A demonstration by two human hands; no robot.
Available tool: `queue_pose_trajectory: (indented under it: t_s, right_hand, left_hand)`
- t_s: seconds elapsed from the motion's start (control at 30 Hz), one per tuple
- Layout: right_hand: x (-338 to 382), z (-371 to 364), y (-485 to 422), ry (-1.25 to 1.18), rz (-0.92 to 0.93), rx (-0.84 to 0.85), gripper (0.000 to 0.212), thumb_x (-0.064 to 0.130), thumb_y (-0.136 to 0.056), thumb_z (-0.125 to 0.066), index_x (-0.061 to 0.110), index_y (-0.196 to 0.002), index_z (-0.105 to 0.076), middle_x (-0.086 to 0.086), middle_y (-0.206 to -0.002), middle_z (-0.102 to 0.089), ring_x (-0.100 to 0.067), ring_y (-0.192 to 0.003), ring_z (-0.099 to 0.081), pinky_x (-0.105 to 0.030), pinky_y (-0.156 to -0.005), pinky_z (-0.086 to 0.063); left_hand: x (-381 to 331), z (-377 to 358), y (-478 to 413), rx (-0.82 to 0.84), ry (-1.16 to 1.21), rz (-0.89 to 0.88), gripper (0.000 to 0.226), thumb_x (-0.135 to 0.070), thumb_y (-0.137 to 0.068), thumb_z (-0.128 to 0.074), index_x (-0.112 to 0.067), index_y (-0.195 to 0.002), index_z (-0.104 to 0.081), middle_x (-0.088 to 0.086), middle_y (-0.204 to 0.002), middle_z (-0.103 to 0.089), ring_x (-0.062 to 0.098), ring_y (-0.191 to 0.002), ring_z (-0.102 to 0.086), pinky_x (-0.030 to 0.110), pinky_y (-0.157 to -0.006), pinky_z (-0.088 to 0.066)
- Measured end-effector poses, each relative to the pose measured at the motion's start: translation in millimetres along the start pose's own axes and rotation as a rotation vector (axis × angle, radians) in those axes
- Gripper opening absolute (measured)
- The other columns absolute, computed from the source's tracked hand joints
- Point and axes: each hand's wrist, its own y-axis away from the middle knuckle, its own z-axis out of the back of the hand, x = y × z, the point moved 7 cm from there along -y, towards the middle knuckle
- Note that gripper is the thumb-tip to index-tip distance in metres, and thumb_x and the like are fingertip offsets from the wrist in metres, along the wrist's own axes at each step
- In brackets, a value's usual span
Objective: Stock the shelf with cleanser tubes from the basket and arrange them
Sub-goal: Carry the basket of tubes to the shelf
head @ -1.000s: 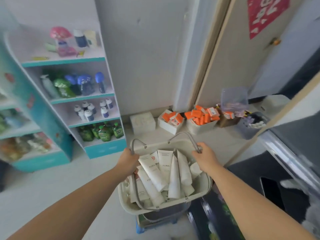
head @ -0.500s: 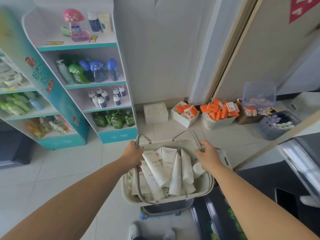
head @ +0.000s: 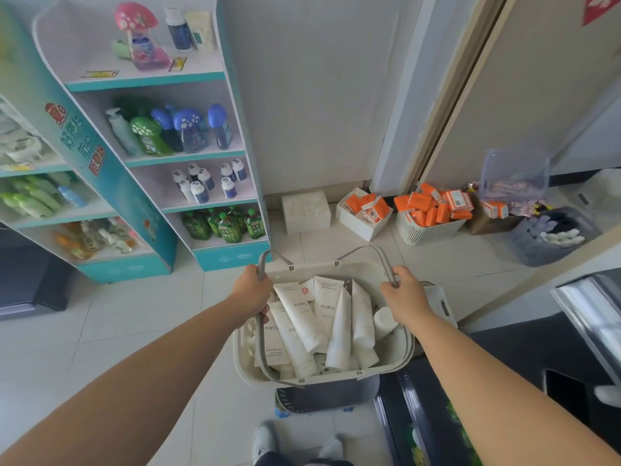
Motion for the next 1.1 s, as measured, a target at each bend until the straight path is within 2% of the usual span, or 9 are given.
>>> queue_pose_trajectory:
  t_s: [0.2,0.4,0.47,0.57,0.7,0.87,0.93,1.0,1.1]
  right_hand:
    - [-13,6,-1,0.063,-0.025,-0.004,0.036,0.013,-0.095,-0.049,0.009,-0.13,-0.044,-0.009,-0.102,-0.056,-0.026,-0.086,-0.057,-0.04,-0.075,-0.05]
    - [-23,5,-6,0.118,-0.047,-0.024,0.044,0.013,-0.097,-0.047,0.006,-0.14,-0.039,-0.014,-0.115,-0.054,-0.021,-0.092,-0.05,-0.033,-0.079,-0.043]
    - [-31,4,-10,0.141,-0.071,-0.023,0.045,0.017,-0.098,-0.048,0.007,-0.141,-0.037,-0.017,-0.122,-0.055,-0.022,-0.092,-0.05,-0.034,-0.079,-0.045]
    - [-42,-1,-15,0.215,-0.105,-0.015,0.044,0.021,-0.098,-0.05,0.01,-0.139,-0.039,-0.014,-0.116,-0.058,-0.026,-0.094,-0.058,-0.043,-0.082,-0.054]
    - [-59,-2,-20,0.459,-0.116,-0.01,0.037,0.02,-0.098,-0.045,0.009,-0.133,-0.045,-0.017,-0.122,-0.052,-0.034,-0.103,-0.057,-0.044,-0.087,-0.052]
    - [-75,-14,-18,0.431,-0.17,0.045,0.042,0.015,-0.098,-0.044,0.008,-0.139,-0.041,-0.018,-0.126,-0.05,-0.036,-0.109,-0.055,-0.046,-0.091,-0.05]
    - [-75,-18,-15,0.418,-0.186,0.038,0.043,0.01,-0.097,-0.046,0.007,-0.139,-0.039,-0.017,-0.128,-0.05,-0.035,-0.111,-0.055,-0.039,-0.082,-0.047]
    - [-77,-19,-14,0.448,-0.202,0.027,0.045,0.004,-0.095,-0.048,0.006,-0.138,-0.039,-0.017,-0.129,-0.049,-0.034,-0.111,-0.054,-0.033,-0.075,-0.039]
    - [-79,-18,-16,0.477,-0.189,0.028,0.049,0.0,-0.091,-0.053,0.005,-0.137,-0.039,-0.018,-0.126,-0.05,-0.034,-0.108,-0.054,-0.031,-0.072,-0.037]
  left_hand:
    - [15,7,-11,-0.011,-0.009,0.021,0.012,-0.016,-0.1,-0.039,-0.008,-0.106,-0.044,0.014,-0.078,-0.047,0.021,-0.046,-0.045,0.032,-0.042,-0.05]
    - [43,19,-24,-0.081,-0.077,0.068,0.016,-0.023,-0.101,-0.039,-0.011,-0.107,-0.047,0.013,-0.084,-0.056,0.022,-0.055,-0.052,0.042,-0.061,-0.058]
    - [50,20,-24,-0.102,-0.089,0.079,0.017,-0.021,-0.101,-0.039,-0.009,-0.11,-0.047,0.013,-0.087,-0.056,0.022,-0.059,-0.052,0.038,-0.056,-0.055]
    - [61,20,-28,-0.096,-0.143,0.106,0.017,-0.018,-0.101,-0.04,-0.01,-0.116,-0.045,0.012,-0.095,-0.056,0.023,-0.068,-0.055,0.032,-0.052,-0.053]
    - [74,24,-37,-0.105,-0.274,0.109,0.031,-0.018,-0.099,-0.044,-0.013,-0.129,-0.042,0.009,-0.11,-0.051,0.024,-0.089,-0.057,0.033,-0.067,-0.056]
    - [85,26,-41,-0.161,-0.35,0.085,0.047,-0.021,-0.096,-0.051,-0.016,-0.14,-0.035,0.014,-0.13,-0.044,0.029,-0.104,-0.053,0.041,-0.085,-0.052]
    - [96,21,-41,-0.112,-0.344,0.101,0.043,-0.02,-0.095,-0.049,-0.013,-0.136,-0.037,0.015,-0.122,-0.055,0.032,-0.1,-0.059,0.04,-0.081,-0.052]
    - [106,16,-40,-0.08,-0.316,0.125,0.028,-0.02,-0.096,-0.047,-0.006,-0.12,-0.043,0.015,-0.106,-0.063,0.032,-0.086,-0.066,0.04,-0.076,-0.056]
    - [110,16,-38,-0.089,-0.277,0.129,0.018,-0.019,-0.098,-0.044,-0.004,-0.107,-0.045,0.014,-0.092,-0.065,0.027,-0.069,-0.068,0.037,-0.066,-0.054]
